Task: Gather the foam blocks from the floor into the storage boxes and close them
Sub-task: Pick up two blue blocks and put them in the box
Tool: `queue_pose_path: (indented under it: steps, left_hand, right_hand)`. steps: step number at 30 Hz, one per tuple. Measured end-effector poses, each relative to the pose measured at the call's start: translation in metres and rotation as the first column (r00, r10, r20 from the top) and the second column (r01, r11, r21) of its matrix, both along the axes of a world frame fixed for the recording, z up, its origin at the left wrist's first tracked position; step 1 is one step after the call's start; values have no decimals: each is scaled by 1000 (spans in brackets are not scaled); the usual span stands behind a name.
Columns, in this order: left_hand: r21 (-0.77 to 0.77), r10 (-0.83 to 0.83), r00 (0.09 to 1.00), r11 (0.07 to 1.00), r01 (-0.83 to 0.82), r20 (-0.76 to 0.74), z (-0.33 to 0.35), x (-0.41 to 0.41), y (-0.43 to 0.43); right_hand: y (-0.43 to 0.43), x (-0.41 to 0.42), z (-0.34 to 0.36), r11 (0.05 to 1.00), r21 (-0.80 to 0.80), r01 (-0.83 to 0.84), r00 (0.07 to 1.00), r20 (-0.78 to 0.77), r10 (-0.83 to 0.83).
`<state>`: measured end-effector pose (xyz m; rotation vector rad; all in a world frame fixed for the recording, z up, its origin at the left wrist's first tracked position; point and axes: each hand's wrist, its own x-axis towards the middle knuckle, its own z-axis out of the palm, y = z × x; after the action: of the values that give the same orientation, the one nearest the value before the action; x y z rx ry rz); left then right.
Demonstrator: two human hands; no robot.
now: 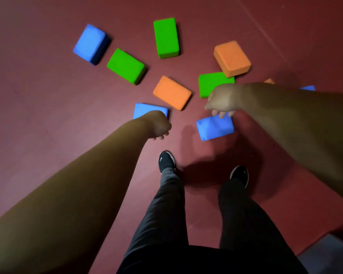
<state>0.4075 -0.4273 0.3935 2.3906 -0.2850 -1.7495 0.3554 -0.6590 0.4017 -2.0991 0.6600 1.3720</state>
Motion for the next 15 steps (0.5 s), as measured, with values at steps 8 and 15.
queue_pose_path:
  steps: [8,15]
  left_hand:
    - [44,0,997,999,-3,72,-153,21,28]
    - [91,-26,982,996,8,189,-311,15,30]
  right_hand:
    - [44,4,-150,995,98,5,997,71,-12]
    - [24,-21,-307,974,-61,-218,974,46,221]
